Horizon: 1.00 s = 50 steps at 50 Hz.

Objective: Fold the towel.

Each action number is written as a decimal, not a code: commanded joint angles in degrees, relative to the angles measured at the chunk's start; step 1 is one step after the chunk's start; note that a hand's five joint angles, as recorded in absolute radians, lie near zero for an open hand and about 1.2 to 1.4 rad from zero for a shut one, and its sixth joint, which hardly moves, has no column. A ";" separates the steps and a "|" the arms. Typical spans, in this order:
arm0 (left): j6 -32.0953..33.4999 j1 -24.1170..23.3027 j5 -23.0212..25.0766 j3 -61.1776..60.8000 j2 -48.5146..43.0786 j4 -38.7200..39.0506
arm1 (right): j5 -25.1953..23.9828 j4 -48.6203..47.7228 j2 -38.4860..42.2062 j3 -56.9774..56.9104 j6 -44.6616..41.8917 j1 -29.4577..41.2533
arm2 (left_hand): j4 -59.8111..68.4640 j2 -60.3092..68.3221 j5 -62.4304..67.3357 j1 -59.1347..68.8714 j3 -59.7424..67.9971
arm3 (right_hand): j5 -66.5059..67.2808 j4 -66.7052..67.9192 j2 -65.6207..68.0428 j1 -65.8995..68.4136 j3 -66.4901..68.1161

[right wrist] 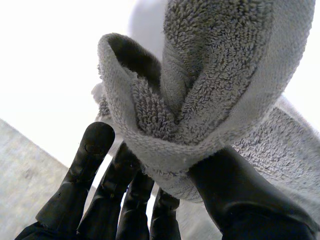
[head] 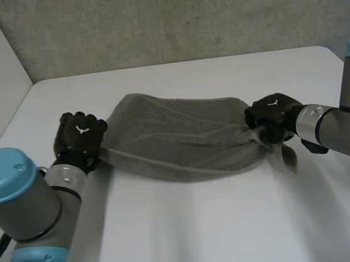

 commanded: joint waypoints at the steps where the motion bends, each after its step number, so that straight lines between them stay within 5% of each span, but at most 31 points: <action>1: -0.45 1.79 -0.05 -2.70 6.56 0.11 | 0.26 3.11 -0.24 -0.43 0.23 -0.73 | -7.08 -6.33 -16.63 -3.51 -8.69 | 4.70 3.30 7.62 5.91 2.31; 4: -0.54 2.14 -0.05 -2.97 7.44 0.11 | 1.05 3.11 0.11 -0.87 -0.21 -1.70 | -7.08 -6.33 -16.63 -3.51 -8.69 | -12.06 -13.46 -9.14 -10.85 -14.45; 5: -0.54 2.14 -0.05 -3.05 7.44 0.11 | 1.66 3.02 0.46 -0.87 -0.48 -2.40 | -7.08 -6.33 -16.63 -3.51 -8.69 | -31.21 -32.61 -28.29 -30.00 -33.60; 17: -0.63 2.49 1.35 -1.74 5.51 0.63 | 4.21 -3.73 -5.05 3.59 -0.57 -3.63 | -7.08 -6.33 -16.63 -3.51 -8.69 | -58.14 -59.54 -55.22 -56.93 -60.53; 23: -0.63 5.03 1.09 0.28 4.89 0.37 | 1.15 -10.33 -14.11 13.95 -1.88 -4.16 | -7.08 -6.33 -16.63 -3.51 -8.69 | -56.81 -58.20 -53.89 -55.60 -59.20; 31: -0.71 7.94 0.91 0.90 4.97 0.28 | -7.30 -12.28 -24.23 30.48 -15.93 -5.82 | -7.08 -6.33 -16.63 -3.51 -8.69 | -51.12 -52.51 -48.19 -49.91 -53.50; 41: -2.29 8.03 1.00 -0.77 6.46 -1.30 | -9.24 -0.86 -25.73 37.79 -16.74 -6.71 | -7.08 -6.33 -16.63 -3.51 -8.69 | -44.86 -46.26 -41.94 -43.65 -47.25; 50: -4.14 8.38 1.09 -0.77 7.61 -1.83 | -11.86 -3.39 -25.38 41.75 -17.44 -6.80 | -7.08 -6.33 -16.63 -3.51 -8.69 | -50.07 -51.46 -47.15 -48.86 -52.46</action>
